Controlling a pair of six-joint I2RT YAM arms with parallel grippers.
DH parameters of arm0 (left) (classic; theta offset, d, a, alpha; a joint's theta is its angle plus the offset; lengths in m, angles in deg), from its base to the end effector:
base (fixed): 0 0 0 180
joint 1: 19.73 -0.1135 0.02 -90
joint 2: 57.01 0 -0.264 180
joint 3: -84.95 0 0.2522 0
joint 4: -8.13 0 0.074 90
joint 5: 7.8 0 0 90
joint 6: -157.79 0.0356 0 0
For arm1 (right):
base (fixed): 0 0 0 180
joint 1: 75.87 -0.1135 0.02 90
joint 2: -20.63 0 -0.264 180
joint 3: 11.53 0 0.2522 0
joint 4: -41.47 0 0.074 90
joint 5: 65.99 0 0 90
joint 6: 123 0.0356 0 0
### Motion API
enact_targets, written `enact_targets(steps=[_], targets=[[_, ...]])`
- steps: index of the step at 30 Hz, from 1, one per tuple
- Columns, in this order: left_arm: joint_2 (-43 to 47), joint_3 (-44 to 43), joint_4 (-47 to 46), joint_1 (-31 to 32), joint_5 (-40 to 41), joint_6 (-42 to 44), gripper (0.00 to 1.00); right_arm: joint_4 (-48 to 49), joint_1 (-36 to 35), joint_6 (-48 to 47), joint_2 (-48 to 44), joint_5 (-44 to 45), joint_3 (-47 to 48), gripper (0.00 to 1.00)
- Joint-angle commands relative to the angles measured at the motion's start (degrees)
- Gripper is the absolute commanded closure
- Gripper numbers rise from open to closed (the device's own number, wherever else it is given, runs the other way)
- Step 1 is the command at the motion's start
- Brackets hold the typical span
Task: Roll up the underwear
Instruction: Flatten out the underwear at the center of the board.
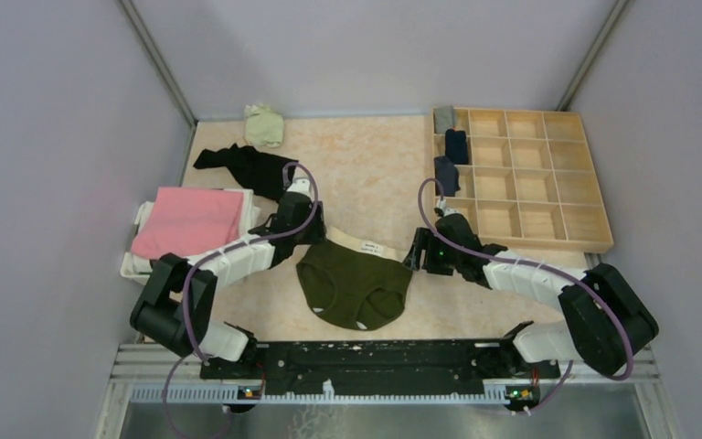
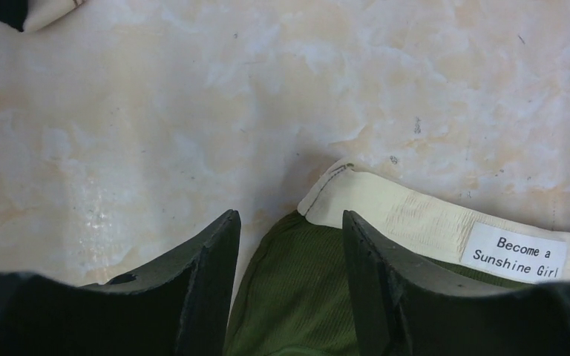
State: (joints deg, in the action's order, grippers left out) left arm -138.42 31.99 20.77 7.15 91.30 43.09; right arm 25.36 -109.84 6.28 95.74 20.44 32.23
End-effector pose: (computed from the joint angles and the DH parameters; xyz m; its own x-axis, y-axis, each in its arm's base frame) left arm 0.2564 -0.1236 0.1827 -0.6747 -0.1206 -0.7282 0.0640 0.9733 -0.2205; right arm 0.1991 0.1368 0.1567 -0.8482 0.1905 -0.4943 -0.0718 0.8831 0.4636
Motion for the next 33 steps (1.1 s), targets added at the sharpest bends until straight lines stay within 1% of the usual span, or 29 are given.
enact_targets(steps=[1,5,10,16,23,26,29,33], targets=[[-2.3,-1.7,-7.1,-0.2,-3.8,6.1,0.40,1.9,0.7,0.4,0.2,-1.2,-0.5,0.34],[-5.4,-4.2,-6.6,-0.2,-3.6,9.2,0.41,1.7,0.9,0.4,-0.3,-1.5,-1.1,0.34],[-8.1,-6.4,-5.6,-0.1,-4.4,12.2,0.44,1.1,1.1,0.1,-0.8,-1.3,-1.5,0.34],[-10.0,-6.7,-5.3,-0.2,-4.5,14.7,0.48,0.9,1.3,-0.2,-0.9,-1.6,-1.5,0.34],[-10.3,-6.2,-6.4,-0.1,-8.5,15.9,0.52,0.5,1.3,-0.3,-0.8,-1.7,-1.4,0.34],[-10.1,-5.6,-7.1,-0.1,-8.8,16.3,0.53,0.6,1.3,-0.4,-0.7,-1.9,-1.5,0.34],[-10.5,-5.7,-7.3,-0.1,-10.4,16.4,0.57,0.7,1.3,-0.4,-0.6,-2.1,-1.6,0.34],[-11.5,-6.3,-6.8,-0.1,-10.5,16.8,0.64,0.3,1.3,-0.4,-0.5,-2.1,-1.4,0.34]])
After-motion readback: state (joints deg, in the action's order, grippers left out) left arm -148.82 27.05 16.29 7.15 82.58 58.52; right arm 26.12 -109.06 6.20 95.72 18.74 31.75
